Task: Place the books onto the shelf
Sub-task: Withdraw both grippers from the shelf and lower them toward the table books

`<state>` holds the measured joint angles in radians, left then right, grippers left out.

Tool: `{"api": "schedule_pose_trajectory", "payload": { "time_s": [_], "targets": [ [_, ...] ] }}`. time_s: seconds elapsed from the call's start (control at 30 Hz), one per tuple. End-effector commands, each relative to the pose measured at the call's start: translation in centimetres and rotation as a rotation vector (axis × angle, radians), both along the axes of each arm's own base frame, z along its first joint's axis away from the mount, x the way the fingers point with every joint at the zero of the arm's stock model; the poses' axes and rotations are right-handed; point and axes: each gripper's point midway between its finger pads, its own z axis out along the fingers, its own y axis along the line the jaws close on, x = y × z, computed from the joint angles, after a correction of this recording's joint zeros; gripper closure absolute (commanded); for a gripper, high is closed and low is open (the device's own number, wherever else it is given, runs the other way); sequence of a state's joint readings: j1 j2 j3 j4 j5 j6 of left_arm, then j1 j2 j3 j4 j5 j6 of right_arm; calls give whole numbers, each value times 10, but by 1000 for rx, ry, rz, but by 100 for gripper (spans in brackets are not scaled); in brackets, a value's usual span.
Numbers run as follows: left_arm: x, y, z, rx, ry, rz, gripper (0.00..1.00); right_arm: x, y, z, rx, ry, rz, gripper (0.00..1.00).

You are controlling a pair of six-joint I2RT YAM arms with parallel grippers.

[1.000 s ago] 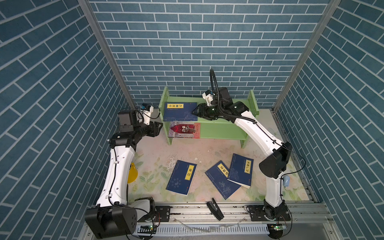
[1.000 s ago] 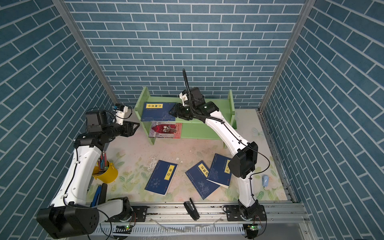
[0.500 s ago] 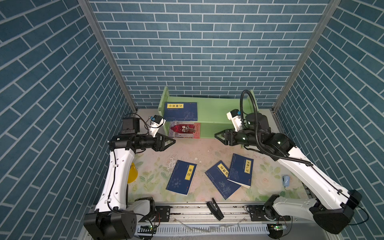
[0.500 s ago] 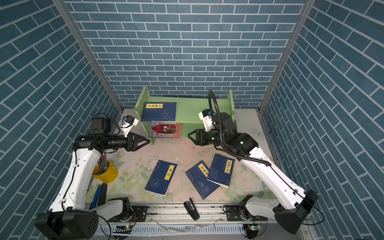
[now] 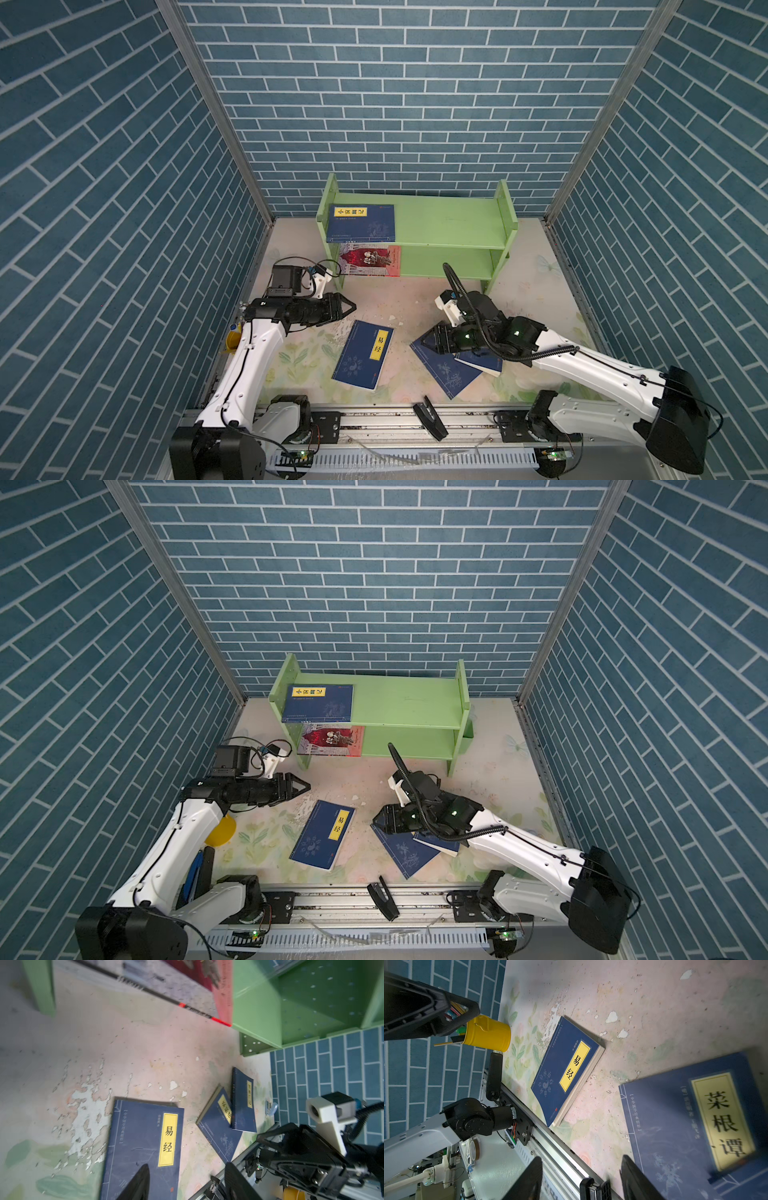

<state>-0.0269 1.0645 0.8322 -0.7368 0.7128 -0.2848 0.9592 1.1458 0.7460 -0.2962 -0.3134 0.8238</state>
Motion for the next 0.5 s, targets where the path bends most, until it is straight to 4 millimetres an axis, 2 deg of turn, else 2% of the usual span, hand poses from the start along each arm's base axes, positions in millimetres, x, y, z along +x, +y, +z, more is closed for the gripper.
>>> {"api": "schedule_pose_trajectory", "payload": {
  "time_s": [0.0,0.13,0.2,0.47],
  "targets": [
    [-8,20,-38,105,137,118,41,4,17,-2,57,31,-59,39],
    [-19,32,-72,171,223,167,41,2,31,-17,113,83,-86,38],
    [-17,35,-77,198,227,165,41,3,34,-24,111,87,-96,38],
    [-19,25,-109,208,308,78,41,5,50,-50,93,158,-164,38]
  ]
}}
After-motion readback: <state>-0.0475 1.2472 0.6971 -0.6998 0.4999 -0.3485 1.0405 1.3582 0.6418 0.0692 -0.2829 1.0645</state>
